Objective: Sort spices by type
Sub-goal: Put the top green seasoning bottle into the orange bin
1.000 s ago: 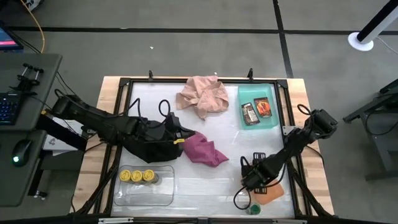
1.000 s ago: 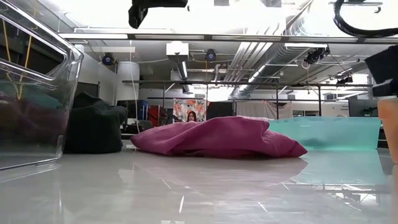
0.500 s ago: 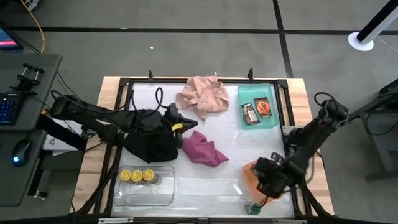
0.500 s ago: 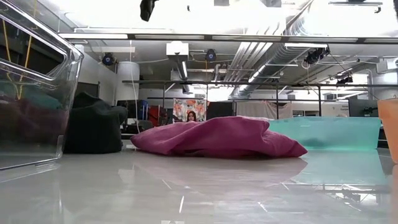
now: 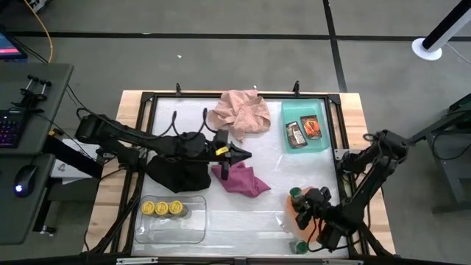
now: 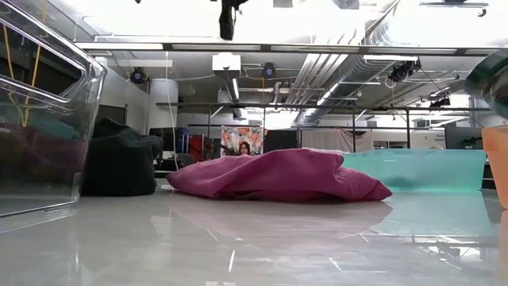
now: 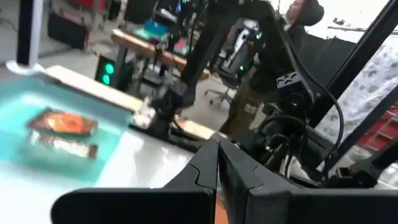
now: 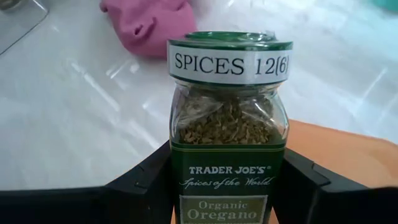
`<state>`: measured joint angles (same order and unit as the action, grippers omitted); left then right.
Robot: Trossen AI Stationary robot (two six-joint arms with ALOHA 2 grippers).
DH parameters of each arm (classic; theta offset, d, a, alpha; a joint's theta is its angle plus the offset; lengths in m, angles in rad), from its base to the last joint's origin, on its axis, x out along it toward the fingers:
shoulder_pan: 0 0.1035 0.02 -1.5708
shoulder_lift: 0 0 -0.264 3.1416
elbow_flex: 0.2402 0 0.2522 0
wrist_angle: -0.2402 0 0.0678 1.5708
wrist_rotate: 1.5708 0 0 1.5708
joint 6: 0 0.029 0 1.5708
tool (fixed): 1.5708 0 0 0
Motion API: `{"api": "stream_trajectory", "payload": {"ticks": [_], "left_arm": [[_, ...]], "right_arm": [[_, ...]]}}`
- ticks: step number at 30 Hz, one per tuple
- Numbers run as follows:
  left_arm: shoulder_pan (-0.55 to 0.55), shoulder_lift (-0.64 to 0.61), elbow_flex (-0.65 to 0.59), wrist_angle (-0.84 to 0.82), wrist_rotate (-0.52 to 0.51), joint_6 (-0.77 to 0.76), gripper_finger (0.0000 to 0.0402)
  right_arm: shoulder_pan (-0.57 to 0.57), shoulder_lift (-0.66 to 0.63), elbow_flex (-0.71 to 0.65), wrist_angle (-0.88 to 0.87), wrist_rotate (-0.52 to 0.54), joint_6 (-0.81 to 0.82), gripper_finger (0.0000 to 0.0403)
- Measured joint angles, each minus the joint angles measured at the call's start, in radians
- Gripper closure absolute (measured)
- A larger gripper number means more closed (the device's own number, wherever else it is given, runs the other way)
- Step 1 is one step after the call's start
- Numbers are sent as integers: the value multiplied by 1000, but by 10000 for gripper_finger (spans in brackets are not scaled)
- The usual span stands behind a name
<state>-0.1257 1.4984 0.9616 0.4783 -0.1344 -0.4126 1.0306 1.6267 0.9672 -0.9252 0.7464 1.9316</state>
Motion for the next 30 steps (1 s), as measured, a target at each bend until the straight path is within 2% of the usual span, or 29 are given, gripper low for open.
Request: {"api": "stream_trajectory", "payload": {"ticks": [8, 11, 16, 21, 27, 30], "left_arm": [[0, 61, 3, 16, 6, -82, 401], [-2, 119, 42, -3, 33, -79, 401], [-19, 324, 210, -131, 137, -67, 401], [-27, 538, 407, -175, 239, -82, 401], [-24, 662, 537, -187, 294, -107, 401], [-25, 671, 541, -252, 251, -107, 401]], "right_arm": [[-11, 95, 1, 35, 86, 2, 212], [-18, 105, 0, 30, 106, -1, 212], [-31, 109, 0, 25, 139, -46, 212], [-43, 109, 0, 21, 178, -73, 212], [-49, 128, 0, 26, 191, -97, 212], [-49, 140, 0, 30, 198, -97, 212]]}}
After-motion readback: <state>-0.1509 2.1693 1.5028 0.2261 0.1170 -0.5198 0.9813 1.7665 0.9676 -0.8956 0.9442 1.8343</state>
